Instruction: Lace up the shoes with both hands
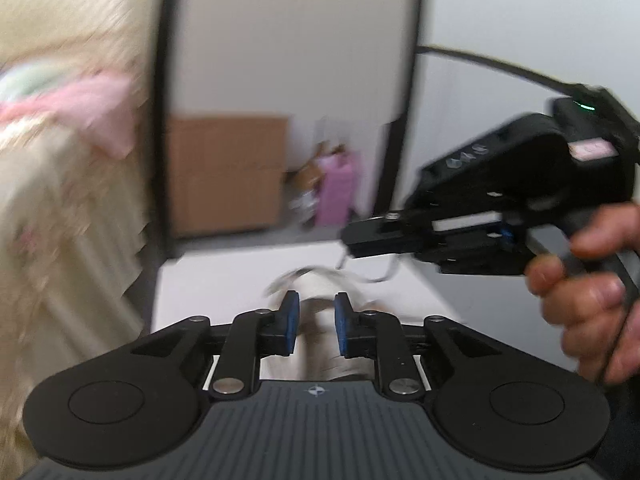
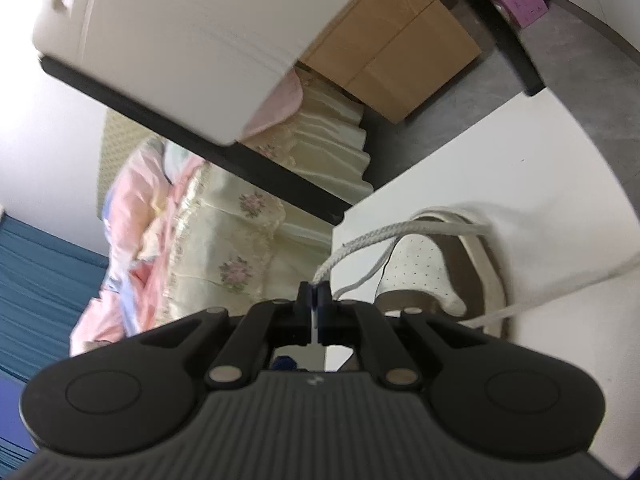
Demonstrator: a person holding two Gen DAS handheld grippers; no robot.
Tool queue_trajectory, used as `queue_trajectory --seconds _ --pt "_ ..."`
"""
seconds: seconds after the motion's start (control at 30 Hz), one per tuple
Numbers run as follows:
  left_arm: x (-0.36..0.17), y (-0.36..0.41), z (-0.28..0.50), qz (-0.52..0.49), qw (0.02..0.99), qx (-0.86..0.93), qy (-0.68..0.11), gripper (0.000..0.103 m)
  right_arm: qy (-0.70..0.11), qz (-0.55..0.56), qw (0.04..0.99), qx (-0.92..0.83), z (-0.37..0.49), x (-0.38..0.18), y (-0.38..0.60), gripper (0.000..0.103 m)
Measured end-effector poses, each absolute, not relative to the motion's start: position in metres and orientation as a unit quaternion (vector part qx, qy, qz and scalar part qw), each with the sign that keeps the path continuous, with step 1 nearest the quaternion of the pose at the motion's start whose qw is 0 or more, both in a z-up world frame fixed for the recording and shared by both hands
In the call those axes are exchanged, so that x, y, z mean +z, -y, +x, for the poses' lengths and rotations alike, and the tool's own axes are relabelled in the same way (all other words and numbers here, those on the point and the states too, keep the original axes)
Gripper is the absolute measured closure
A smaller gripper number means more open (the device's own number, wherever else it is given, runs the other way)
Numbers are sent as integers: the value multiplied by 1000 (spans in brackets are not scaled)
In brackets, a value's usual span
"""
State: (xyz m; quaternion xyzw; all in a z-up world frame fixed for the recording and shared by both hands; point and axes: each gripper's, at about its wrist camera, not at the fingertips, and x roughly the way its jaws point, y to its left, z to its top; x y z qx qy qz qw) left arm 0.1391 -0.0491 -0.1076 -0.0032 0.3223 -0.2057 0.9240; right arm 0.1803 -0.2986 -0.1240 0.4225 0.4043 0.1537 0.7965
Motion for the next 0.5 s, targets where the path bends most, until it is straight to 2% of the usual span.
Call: queue_trajectory --seconds 0.1,0.37,0.43,0.5 --pt "-116 41 152 -10 920 -169 -354 81 -414 410 797 158 192 -133 282 100" --pt "-119 43 160 -6 914 -175 -366 81 -438 382 799 156 210 -146 257 100" --pt "-120 44 160 -9 912 -183 -366 72 -444 381 800 132 209 -151 261 100" --pt "-121 47 159 -9 912 -192 -363 70 -441 393 798 119 207 -154 268 100"
